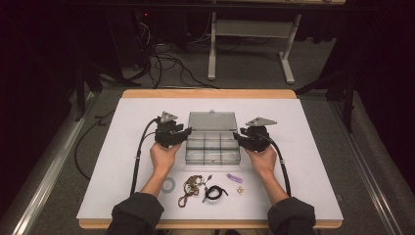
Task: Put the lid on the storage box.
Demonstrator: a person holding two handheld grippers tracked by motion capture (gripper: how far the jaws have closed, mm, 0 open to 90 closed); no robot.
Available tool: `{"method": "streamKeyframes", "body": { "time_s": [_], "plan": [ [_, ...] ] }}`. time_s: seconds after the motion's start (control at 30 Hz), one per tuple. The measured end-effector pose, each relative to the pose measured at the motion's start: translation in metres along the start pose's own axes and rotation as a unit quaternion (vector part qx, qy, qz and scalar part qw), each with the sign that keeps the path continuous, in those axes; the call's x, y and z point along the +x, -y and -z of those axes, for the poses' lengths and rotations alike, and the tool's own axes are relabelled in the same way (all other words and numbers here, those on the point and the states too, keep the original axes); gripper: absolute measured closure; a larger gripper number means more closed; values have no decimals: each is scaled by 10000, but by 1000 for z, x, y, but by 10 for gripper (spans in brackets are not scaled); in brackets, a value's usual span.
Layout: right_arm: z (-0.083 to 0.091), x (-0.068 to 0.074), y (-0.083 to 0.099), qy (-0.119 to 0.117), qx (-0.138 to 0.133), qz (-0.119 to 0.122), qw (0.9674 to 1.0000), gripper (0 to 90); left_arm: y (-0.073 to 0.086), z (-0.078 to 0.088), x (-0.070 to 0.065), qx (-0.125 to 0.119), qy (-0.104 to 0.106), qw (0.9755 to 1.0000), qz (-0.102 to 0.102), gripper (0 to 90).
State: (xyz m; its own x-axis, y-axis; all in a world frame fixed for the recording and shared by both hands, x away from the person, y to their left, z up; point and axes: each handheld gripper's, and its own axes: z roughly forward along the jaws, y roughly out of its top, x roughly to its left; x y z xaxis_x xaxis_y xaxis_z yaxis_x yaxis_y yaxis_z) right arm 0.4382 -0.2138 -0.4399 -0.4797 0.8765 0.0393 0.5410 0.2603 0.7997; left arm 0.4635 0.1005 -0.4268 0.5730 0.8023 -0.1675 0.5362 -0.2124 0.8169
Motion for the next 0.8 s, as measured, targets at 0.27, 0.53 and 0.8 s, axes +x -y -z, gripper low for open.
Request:
{"method": "streamKeyframes", "body": {
  "time_s": [0.27, 0.53, 0.8],
  "plan": [
    [11, -3, 11, -11, -63, -97, 9999, 593, 7, 18, -2, 83, 10, 9997, -225, 515],
    [29, -7, 27, -38, -158, -152, 9998, 572, 24, 37, -1, 156, 10, 9992, -363, 483],
    [44, -8, 49, 3, -107, -165, 9998, 554, 43, 49, -2, 271, -6, 9987, -441, 470]
  ]
}}
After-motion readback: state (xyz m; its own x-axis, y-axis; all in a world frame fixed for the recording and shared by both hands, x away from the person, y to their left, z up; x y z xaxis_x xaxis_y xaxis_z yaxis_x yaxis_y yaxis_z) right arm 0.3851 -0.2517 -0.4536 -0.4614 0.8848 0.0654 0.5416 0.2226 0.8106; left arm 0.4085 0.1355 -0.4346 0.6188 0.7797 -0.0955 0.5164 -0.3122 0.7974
